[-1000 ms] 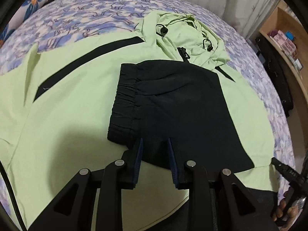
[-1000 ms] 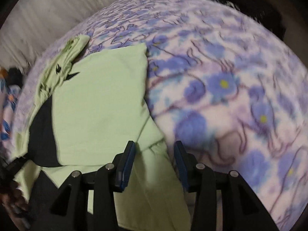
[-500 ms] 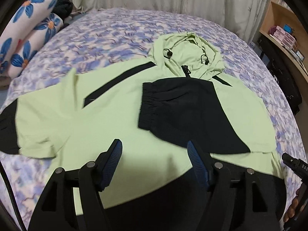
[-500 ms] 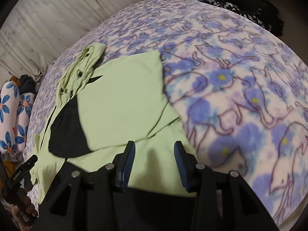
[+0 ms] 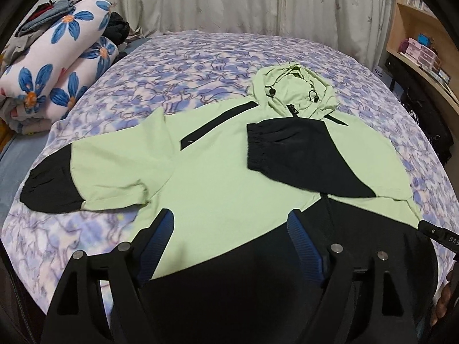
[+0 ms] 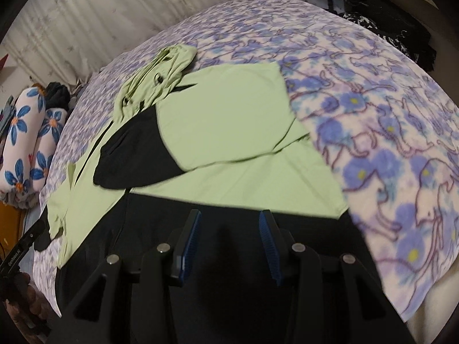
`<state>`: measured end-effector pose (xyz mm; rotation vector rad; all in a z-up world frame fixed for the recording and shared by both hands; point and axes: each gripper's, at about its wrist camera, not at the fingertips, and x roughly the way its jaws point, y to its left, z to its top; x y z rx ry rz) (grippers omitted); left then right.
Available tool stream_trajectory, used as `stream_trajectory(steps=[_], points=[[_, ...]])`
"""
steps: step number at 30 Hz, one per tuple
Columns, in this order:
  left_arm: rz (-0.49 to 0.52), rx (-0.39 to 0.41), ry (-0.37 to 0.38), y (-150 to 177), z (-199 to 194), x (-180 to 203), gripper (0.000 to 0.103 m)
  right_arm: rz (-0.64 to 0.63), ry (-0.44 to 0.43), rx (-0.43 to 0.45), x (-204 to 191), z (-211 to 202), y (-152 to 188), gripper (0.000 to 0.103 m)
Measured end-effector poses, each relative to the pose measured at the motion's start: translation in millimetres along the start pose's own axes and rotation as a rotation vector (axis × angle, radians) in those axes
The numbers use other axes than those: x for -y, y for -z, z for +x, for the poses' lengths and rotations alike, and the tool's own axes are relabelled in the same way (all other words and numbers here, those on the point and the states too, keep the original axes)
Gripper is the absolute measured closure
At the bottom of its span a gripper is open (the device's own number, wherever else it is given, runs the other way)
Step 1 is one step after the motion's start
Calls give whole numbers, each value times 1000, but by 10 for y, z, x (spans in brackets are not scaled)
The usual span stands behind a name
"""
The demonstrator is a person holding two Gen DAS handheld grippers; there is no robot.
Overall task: Fold large clothes
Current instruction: 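Reach the left tool to the other black sleeve cuff and grasp it, then fold the held sleeve across the jacket chest with the left tool, release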
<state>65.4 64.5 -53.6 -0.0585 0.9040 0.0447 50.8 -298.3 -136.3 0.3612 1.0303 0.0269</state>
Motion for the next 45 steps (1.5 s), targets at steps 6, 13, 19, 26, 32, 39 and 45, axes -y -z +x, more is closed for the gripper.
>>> stream_trajectory(steps=[6,13,19,26,32,39,45], points=[[-12,6,-33,125,-145,-227,23,-36,-27,-22,-301,36,178,55],[-58,10,-56,239,-215,-622,23,-139,-58,-33,-885,94,368,49],[-138,7,-52,308,-202,-1073,23,-277,-51,22,-1511,16,495,48],[-232,-2,-56,443,-131,-1680,23,-393,-61,52,-2144,46,595,48],[-329,-28,-28,582,-3,-2327,23,-464,-69,49,-2624,239,661,48],[-514,-55,0,632,332,-3222,23,-536,-62,16,-3105,568,682,48],[-711,-80,98,617,769,-3895,23,-562,-82,-6,-3427,819,665,48]])
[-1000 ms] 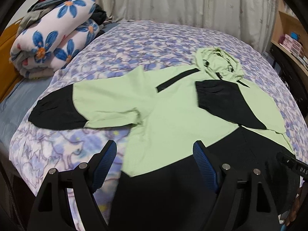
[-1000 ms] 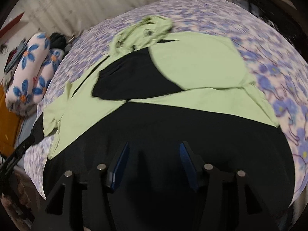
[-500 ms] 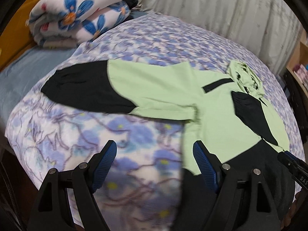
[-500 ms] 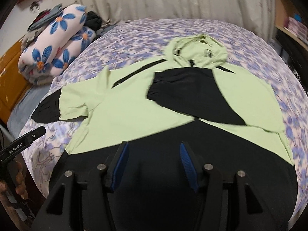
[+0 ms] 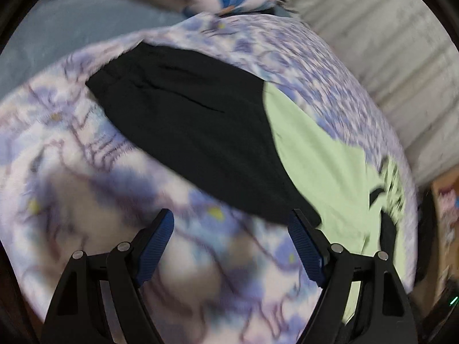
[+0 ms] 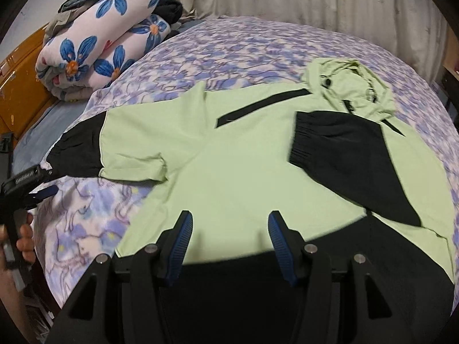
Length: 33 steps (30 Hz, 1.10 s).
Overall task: Fold large clothes
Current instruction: 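Fold the held sleeve across the jacket chest with the left tool, release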
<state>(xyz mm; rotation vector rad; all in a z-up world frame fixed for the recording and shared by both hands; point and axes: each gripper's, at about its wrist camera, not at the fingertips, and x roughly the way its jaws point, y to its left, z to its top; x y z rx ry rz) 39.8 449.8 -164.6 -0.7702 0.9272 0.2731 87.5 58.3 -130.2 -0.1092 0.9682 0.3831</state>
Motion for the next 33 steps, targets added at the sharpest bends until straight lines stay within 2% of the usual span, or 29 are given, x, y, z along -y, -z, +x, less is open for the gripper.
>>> stream_trajectory(steps=[2,5,8,10,11,12,13,14,15,17,19,21,24,27,30,33], points=[[-61,1,43,-119,97,-121,23,-7,-7,-5,-66,79,-50,49],[-102,29,67,-250,208,-191,23,-16,-11,-11,-141,176,-103,49],[-119,45,51,-351,341,-200,23,-21,-19,-29,-179,275,-117,49],[-101,65,1,-386,393,-138,27,-17,-25,-45,-185,340,-104,49],[-83,79,-43,-399,405,-98,42,-14,-27,-49,-187,357,-99,49],[-67,88,-90,-421,405,-83,66,-9,-30,-56,-179,375,-83,49],[-48,96,-146,-443,418,-48,77,-6,-34,-60,-170,381,-69,49],[-45,100,-155,-456,404,-52,91,-4,-35,-62,-165,388,-61,49],[-51,103,-148,-468,397,-37,94,-3,-36,-65,-148,384,-42,49],[-43,126,-182,-473,340,74,97,0,-36,-64,-101,360,-16,49],[25,170,-215,-447,211,277,98,13,-36,-59,-38,323,8,49],[100,218,-211,-413,78,580,98,31,-38,-51,41,272,27,49],[221,286,-148,-283,-198,1180,98,61,-44,-32,210,168,69,49],[330,315,-79,-119,-373,1699,98,93,-43,-17,372,87,108,49],[441,302,-1,128,-453,2233,98,139,-35,3,602,-14,177,49],[547,254,59,450,-405,2708,98,182,-26,13,827,-77,247,48]])
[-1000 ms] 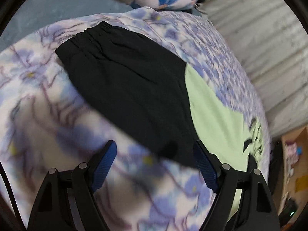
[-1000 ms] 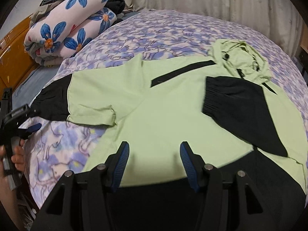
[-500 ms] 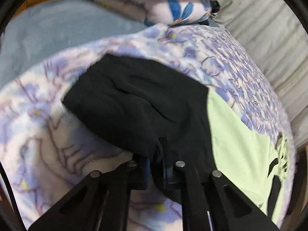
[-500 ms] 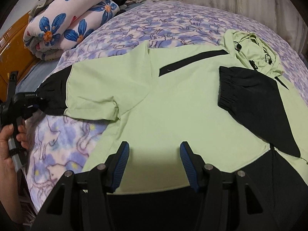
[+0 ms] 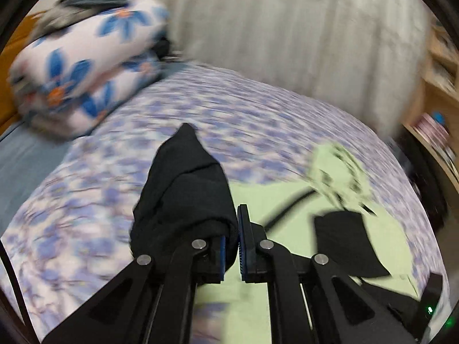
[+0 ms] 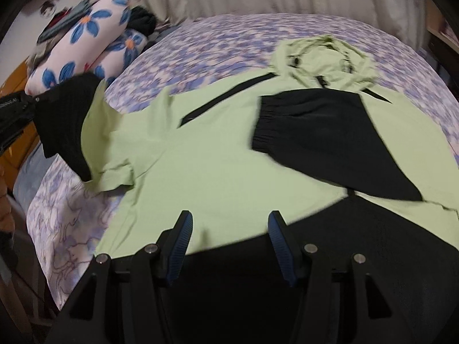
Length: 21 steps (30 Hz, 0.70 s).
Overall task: Fold large clothes
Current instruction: 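Fold the held sleeve across the jacket chest with the left tool, release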
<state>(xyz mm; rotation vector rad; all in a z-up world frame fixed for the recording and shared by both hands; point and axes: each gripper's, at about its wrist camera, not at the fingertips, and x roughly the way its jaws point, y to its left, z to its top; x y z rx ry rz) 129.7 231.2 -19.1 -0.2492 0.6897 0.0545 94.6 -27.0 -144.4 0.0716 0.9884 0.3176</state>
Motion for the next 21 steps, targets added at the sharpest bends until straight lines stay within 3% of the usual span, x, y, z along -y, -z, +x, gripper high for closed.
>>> stream_trajectory(steps=[5,10,13,16,18,20,21], points=[[120,-108,82,302,281,805,98,87,22,20,472,-101,68,48],[212,-207,72,717,614,1266,98,159,26,17,860,-125,124,48],[245,-250,66,901,736,1376,88,168,20,12,979,-132,158,48],[251,-278,88,1003,780,1389,71,162,2,8,1018,-124,166,48],[239,-286,130,1034,725,1376,40,159,-20,7,1019,-119,159,48],[218,-285,169,1044,647,1343,26,150,-59,7,979,-116,124,48],[207,-282,190,1047,589,1308,26,146,-69,10,952,-116,107,48]])
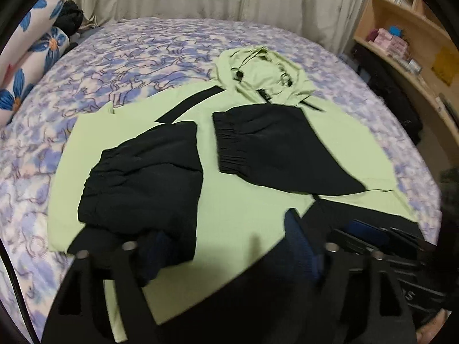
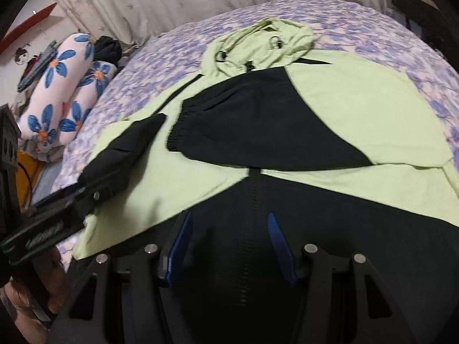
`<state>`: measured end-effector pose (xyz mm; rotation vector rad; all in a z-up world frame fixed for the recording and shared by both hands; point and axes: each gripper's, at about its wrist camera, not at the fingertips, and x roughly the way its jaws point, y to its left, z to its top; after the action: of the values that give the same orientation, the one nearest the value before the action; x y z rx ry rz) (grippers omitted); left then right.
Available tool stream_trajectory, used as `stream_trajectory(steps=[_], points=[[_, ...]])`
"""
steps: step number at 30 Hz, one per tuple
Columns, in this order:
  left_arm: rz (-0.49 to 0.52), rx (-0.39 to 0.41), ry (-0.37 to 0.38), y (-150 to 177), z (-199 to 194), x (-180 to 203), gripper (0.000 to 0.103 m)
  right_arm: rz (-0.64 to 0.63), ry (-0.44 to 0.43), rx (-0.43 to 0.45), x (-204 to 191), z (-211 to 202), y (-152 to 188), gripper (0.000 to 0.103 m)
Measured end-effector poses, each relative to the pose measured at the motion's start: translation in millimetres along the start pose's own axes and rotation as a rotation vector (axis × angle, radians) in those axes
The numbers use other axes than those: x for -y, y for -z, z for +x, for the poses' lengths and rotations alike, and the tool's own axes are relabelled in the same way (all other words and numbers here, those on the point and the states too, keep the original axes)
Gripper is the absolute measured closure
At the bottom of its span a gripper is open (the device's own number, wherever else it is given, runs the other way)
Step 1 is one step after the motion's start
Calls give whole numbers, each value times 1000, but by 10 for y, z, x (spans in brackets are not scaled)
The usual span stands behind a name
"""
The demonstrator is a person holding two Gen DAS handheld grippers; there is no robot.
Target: Fold large clothes
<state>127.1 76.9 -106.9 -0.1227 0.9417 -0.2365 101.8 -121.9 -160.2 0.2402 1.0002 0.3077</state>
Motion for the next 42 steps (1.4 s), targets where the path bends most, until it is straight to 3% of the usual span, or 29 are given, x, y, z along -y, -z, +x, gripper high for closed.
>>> stream_trajectory(steps=[4,8,16,22,25,31,32,34,35,38,42], points=[[-37,8,8,46,-198,-129,26,-57,-56,14,-210,-20,-104,48],[-102,47,8,117,-452,-363,26,-131,-91,30,-493,-15,-224,42],[-253,68,-82,299,-711,-1011,26,-357,-130,30,-1265,113,-322,41],[-362,24,-150,465,-653,-1444,26,-601,-81,-3,-1862,463,-123,41],[-389,6,-147,534,-601,-1548,26,-659,-57,-29,-2005,666,-61,41],[-393,-12,-137,582,-529,-1591,26,-727,74,-56,-2106,1012,-67,42],[-393,-12,-136,581,-517,-1590,26,-718,76,-57,-2094,1021,-93,44],[-393,-11,-133,568,-489,-1600,26,-706,68,-66,-2079,1016,-171,71],[-395,-10,-132,563,-479,-1608,26,-694,66,-67,-2066,998,-222,89],[-398,-3,-128,540,-474,-1613,26,-656,23,-19,-2025,807,-412,95],[-386,23,-124,464,-497,-1607,26,-565,-30,121,-1861,308,-816,96]])
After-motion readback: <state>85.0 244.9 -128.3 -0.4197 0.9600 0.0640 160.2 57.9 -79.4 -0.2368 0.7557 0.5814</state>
